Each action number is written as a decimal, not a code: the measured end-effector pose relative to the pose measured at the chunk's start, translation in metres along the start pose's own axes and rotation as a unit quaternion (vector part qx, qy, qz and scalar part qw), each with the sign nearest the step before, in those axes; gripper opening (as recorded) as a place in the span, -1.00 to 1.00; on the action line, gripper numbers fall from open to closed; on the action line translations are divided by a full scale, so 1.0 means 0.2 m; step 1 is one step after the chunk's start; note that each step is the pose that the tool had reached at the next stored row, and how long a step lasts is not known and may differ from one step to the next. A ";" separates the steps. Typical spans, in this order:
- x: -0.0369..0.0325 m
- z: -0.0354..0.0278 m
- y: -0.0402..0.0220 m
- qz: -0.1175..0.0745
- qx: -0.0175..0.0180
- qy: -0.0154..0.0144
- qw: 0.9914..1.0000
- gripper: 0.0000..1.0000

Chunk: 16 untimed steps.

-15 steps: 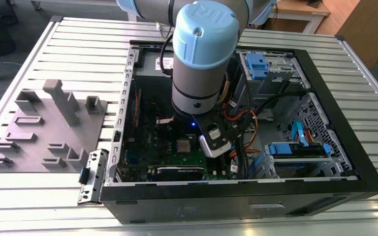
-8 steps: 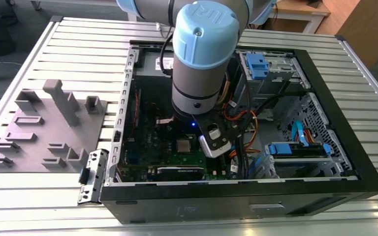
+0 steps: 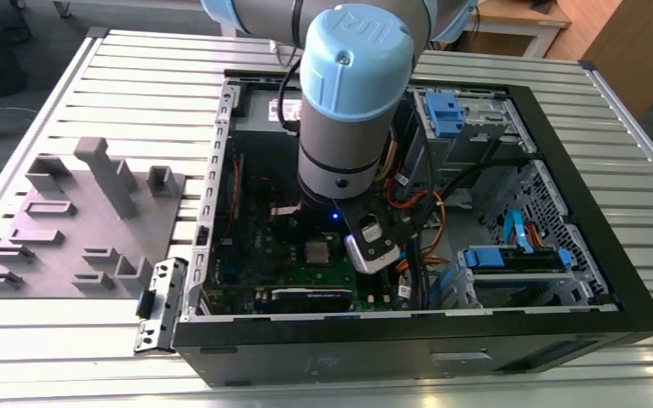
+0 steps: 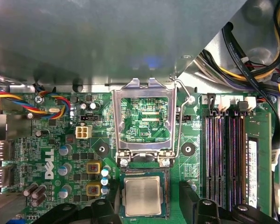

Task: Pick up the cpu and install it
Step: 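Place the cpu into insertion slot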

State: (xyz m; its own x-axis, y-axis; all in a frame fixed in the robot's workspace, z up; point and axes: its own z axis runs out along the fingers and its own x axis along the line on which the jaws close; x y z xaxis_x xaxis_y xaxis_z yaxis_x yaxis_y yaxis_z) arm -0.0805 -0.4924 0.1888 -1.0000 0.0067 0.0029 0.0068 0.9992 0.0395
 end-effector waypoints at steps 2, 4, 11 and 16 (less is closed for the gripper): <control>-0.004 0.001 0.000 0.000 0.000 0.000 1.000 0.23; -0.008 0.001 0.000 0.000 0.000 0.000 1.000 0.23; -0.011 0.001 -0.002 0.000 0.000 0.000 1.000 0.23; -0.011 0.001 -0.004 0.006 0.000 0.000 1.000 0.23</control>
State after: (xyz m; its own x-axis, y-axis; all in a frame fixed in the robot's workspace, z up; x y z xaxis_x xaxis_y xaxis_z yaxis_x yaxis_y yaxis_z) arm -0.0783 -0.4933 0.1885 -0.9998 0.0182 0.0029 0.0183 0.9990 0.0396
